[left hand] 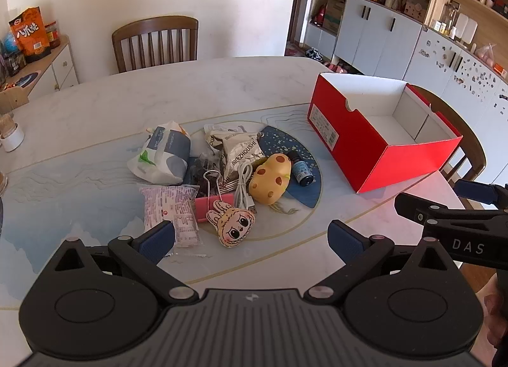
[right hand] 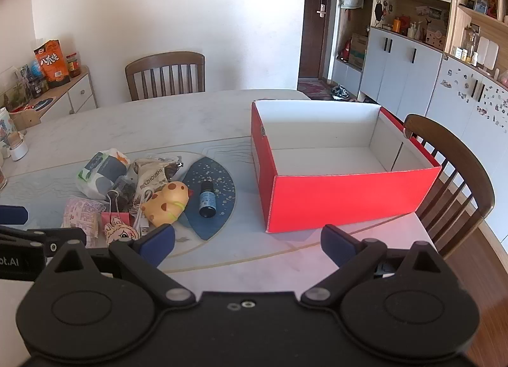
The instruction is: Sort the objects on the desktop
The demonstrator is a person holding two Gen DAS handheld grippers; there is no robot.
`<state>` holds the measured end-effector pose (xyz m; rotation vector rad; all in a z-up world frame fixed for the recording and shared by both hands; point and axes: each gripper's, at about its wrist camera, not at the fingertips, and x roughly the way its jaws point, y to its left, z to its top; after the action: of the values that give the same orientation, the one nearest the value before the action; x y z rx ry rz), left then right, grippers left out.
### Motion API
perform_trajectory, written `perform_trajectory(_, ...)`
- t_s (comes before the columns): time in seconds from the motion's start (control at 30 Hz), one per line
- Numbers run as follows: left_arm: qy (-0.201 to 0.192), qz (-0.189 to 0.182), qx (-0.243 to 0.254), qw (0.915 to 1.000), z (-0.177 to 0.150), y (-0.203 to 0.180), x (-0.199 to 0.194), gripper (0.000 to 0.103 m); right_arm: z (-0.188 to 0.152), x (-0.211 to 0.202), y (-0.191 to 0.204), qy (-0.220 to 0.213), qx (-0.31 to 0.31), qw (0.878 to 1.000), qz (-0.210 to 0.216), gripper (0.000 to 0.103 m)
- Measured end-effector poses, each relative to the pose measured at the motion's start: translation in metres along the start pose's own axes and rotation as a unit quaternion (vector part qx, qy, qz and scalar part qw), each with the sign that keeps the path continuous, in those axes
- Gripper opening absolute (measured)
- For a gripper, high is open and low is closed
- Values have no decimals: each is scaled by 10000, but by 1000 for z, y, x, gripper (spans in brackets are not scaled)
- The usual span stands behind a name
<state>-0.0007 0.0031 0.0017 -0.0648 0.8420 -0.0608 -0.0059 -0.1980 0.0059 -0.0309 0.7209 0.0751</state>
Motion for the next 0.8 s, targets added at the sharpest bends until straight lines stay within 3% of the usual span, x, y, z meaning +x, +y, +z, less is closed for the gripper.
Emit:
perform_trajectory(0.5, 4, 27, -171, 9999, 3, 12, 7, 103, 3, 9, 3, 16, -100, 9996, 270, 98)
perform_trajectory(0.8, -57, 314, -289, 9991, 7, 34, 22, 103, 6, 24, 13, 47, -257, 9987, 441, 96)
